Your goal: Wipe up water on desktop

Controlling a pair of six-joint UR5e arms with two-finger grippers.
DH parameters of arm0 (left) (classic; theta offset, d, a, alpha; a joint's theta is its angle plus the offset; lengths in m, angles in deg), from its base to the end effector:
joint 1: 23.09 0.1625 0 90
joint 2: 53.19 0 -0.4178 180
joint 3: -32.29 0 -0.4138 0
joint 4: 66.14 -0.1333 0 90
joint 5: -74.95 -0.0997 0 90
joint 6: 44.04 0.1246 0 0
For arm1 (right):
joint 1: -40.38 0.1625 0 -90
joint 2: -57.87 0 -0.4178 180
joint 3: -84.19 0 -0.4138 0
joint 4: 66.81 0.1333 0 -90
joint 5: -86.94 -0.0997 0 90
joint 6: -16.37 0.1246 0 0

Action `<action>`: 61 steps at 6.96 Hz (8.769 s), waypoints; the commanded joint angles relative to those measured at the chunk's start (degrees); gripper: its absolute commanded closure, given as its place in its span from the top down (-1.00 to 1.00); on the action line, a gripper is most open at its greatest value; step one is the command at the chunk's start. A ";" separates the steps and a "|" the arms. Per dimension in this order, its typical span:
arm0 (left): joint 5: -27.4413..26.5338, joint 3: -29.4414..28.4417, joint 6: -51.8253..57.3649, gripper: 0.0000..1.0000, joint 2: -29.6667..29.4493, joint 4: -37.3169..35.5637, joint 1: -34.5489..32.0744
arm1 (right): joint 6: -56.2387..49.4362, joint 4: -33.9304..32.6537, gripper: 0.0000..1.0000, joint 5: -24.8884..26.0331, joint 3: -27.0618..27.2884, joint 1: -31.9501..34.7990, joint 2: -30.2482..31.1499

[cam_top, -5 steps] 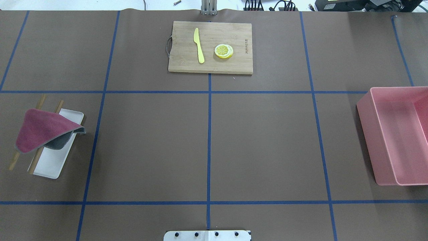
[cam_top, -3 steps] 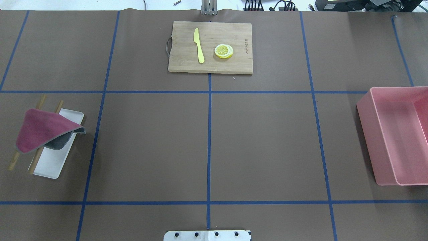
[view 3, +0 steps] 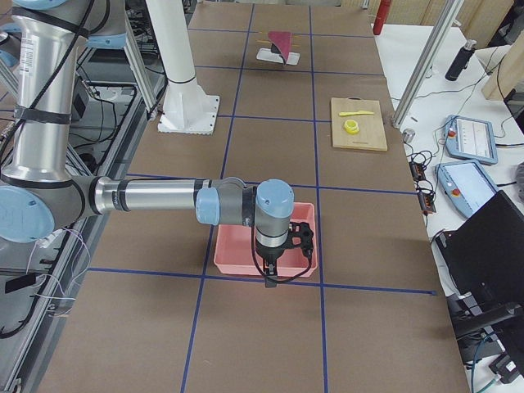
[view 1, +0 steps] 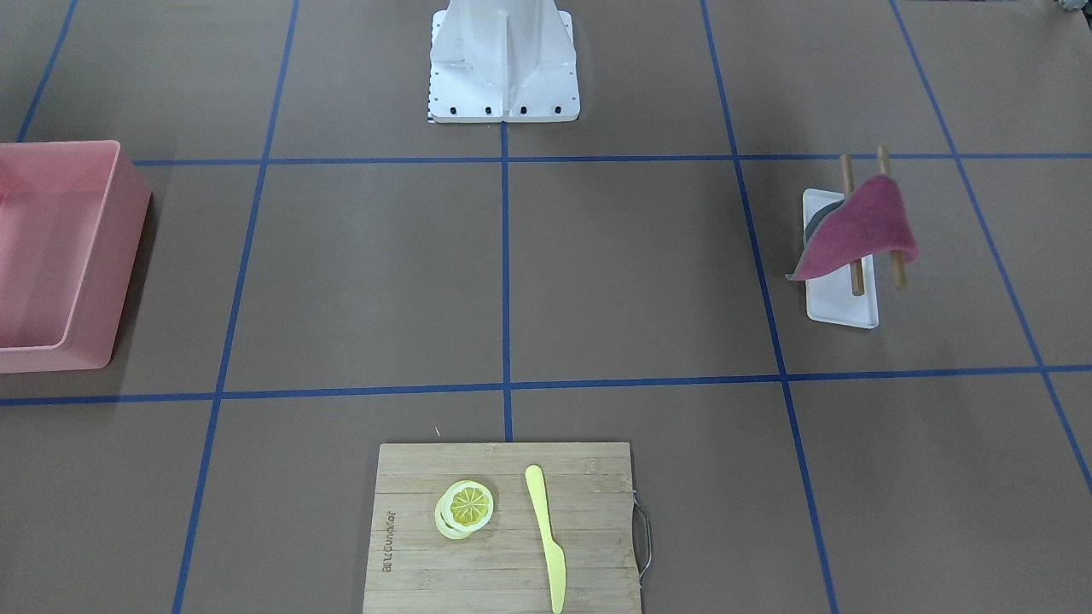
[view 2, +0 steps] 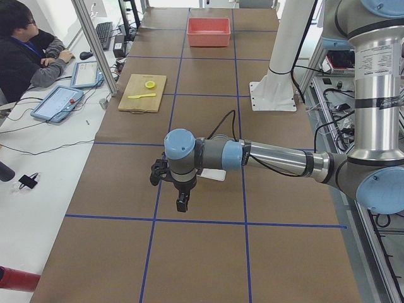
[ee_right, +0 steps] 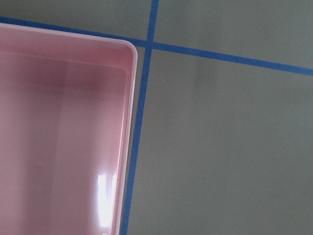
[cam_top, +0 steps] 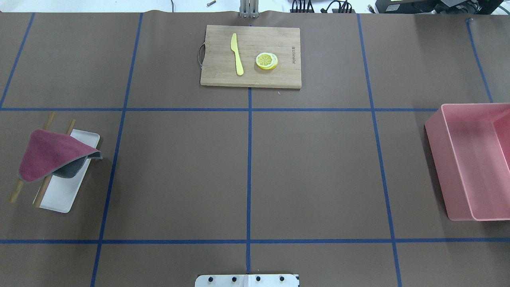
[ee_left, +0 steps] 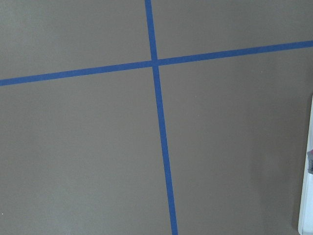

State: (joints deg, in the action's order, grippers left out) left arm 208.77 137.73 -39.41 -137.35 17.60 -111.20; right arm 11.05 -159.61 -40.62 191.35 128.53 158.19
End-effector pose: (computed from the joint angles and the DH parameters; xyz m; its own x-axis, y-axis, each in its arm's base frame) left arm -0.0315 -0.4716 0.5931 0.7148 0.1444 -0.6843 -0.0909 0.9893 0.1139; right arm 0.0430 -0.4440 0.6158 0.7845 -0.1607 0.5989 0.1054 0.9863 0.1265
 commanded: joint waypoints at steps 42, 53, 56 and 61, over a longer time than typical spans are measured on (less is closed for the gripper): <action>3.38 3.46 -130.66 -1.00 -36.87 51.17 39.15 | 49.00 22.48 0.96 70.77 3.77 -72.51 -43.10; 3.73 3.98 -130.05 -1.00 -36.88 51.26 42.40 | 44.17 24.33 0.49 74.74 1.92 -75.76 -45.39; 3.73 4.34 -129.78 -1.00 -36.61 51.26 42.67 | 43.90 24.24 -0.93 74.74 2.00 -75.94 -44.78; 4.00 3.90 -109.37 0.97 -32.31 51.35 36.10 | 43.90 24.59 -1.00 74.39 5.07 -75.07 -42.14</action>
State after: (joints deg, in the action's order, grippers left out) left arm 212.68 142.00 -155.04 -170.84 69.14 -72.52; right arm 54.95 -135.04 33.88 195.40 52.73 115.33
